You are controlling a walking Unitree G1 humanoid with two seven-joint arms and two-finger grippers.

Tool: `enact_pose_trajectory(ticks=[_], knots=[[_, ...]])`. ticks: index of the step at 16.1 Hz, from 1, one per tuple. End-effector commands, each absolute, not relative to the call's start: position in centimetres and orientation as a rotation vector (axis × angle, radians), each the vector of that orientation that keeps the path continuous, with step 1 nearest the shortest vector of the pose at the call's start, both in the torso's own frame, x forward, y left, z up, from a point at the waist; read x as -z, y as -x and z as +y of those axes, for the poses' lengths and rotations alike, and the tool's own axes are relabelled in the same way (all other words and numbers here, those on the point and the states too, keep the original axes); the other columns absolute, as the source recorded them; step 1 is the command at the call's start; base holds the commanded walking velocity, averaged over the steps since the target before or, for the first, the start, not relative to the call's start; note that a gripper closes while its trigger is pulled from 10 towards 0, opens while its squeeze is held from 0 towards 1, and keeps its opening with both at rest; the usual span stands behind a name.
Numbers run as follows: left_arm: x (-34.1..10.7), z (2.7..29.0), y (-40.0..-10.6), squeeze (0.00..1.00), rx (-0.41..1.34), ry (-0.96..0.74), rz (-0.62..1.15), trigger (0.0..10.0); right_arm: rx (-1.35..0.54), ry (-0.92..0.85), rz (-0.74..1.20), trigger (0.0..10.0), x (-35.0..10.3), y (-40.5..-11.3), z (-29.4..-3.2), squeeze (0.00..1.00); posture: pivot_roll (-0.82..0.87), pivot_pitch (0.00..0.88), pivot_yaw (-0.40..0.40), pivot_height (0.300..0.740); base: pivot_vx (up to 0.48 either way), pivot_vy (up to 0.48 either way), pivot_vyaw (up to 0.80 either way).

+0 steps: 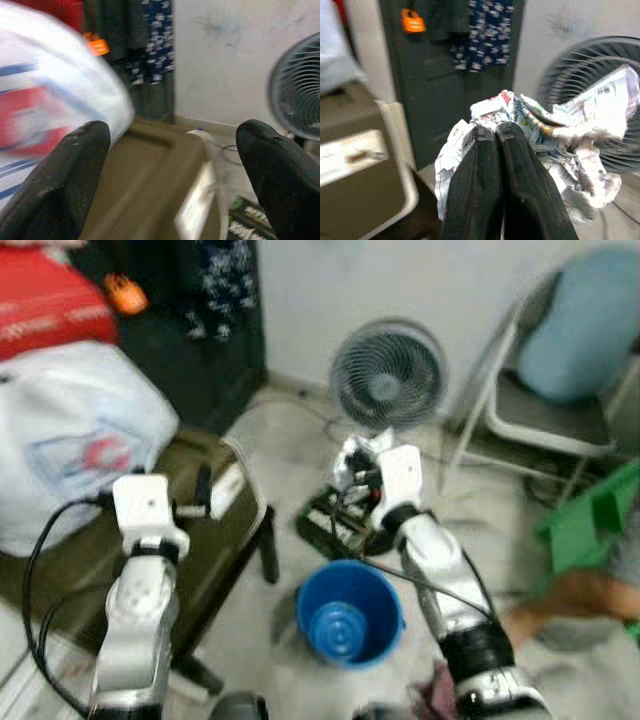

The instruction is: Clean up the room

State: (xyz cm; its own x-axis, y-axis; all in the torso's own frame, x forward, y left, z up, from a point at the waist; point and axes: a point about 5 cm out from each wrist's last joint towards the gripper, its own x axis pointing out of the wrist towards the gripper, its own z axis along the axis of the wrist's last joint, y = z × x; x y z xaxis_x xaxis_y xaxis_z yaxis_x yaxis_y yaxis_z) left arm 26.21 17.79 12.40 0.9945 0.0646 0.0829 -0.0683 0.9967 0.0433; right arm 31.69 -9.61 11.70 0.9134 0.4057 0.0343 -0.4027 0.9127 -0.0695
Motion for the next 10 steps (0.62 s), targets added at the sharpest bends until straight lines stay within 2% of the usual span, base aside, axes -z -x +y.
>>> enact_pose_trajectory(ticks=[1, 4, 10], knots=[[-12.31, 17.15, -26.15, 0.00, -0.047, -0.040, -0.076, 10.0, -0.385, 0.064, -0.030, 10.0, -11.37, -31.73, -10.67, 0.00, 0.00, 0.070, -0.025, 0.740, 0.000, 0.000, -0.60], [-12.34, 17.21, -26.21, 0.00, -0.053, -0.041, -0.078, 10.0, -0.381, 0.065, -0.027, 10.0, -11.34, -31.78, -10.65, 0.00, 0.00, 0.071, -0.024, 0.740, 0.000, 0.000, -0.80], [-12.48, 17.08, -26.30, 0.00, -0.037, -0.038, -0.091, 10.0, -0.376, 0.062, -0.017, 10.0, -11.21, -31.83, -10.65, 0.00, 0.00, 0.073, -0.021, 0.740, 0.000, 0.000, 0.00]])
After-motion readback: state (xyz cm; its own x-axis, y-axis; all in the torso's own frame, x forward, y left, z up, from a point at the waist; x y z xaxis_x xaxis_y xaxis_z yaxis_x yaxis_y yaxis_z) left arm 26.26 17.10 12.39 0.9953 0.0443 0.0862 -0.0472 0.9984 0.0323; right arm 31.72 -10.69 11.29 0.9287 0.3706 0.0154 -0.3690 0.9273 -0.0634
